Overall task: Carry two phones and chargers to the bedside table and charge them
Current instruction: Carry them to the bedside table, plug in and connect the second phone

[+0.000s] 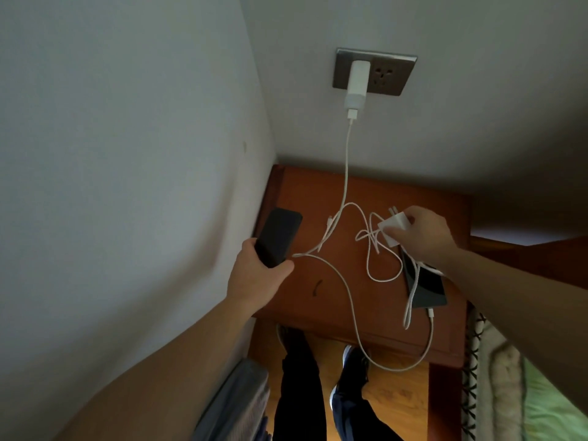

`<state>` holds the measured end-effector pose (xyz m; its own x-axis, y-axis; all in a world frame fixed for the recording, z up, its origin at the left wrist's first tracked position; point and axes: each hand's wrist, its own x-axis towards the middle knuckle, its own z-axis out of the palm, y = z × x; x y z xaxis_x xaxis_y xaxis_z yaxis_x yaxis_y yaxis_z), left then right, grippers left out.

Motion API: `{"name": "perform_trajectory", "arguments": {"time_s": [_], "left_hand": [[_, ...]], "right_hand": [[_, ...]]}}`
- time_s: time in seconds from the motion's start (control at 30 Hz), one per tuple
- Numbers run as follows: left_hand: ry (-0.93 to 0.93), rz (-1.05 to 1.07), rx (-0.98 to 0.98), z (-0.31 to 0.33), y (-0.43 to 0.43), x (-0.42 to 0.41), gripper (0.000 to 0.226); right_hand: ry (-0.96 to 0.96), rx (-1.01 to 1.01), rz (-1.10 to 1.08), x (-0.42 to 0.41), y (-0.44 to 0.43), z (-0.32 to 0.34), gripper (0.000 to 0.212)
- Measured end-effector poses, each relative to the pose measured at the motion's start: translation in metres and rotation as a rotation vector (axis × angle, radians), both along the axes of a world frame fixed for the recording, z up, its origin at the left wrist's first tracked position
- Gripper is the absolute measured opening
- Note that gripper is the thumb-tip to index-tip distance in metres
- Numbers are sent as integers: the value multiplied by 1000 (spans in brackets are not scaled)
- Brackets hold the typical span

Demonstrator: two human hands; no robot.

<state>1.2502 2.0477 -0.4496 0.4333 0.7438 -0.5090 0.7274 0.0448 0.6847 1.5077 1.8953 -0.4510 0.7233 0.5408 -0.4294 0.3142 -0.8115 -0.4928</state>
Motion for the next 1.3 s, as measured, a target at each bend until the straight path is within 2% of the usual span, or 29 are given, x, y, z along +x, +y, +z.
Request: {"name": "perform_trajectory", "arguments": {"time_s": [0.1,0.2,0.33,0.43,0.5,0.7,0.87,0.97,1.17,1.3], "left_hand": [[1,12,10,-2,-8,-2,58],[-8,22,22,-1,-13,-5,59],[-27,12,55,6,-23,-8,59],[-66,-2,76,13,-32,-9,51],[-80,-25,96,16,-37,-11,47],[-21,-160,152,14,-49,-19,56],[-9,-237,169,3,-62,-22,56],[25,-270,167,-9,-65,-26,57],[26,-305,160,-19,-63,-31,62],[33,-319,177,-21,-54,-34,66]], "right_hand": [[11,5,12,2,-5,-1,27],[54,81,-65,5,-5,5,33],[237,203,-154,6,1,17,44],[421,285,-307,8,8,28,42],[475,307,-338,9,9,34,41],[446,298,-343,11,9,39,40],[275,81,-168,8,9,22,36],[253,19,-187,6,11,3,40],[275,75,-292,3,17,-7,56],[266,110,-353,7,20,1,50]]}}
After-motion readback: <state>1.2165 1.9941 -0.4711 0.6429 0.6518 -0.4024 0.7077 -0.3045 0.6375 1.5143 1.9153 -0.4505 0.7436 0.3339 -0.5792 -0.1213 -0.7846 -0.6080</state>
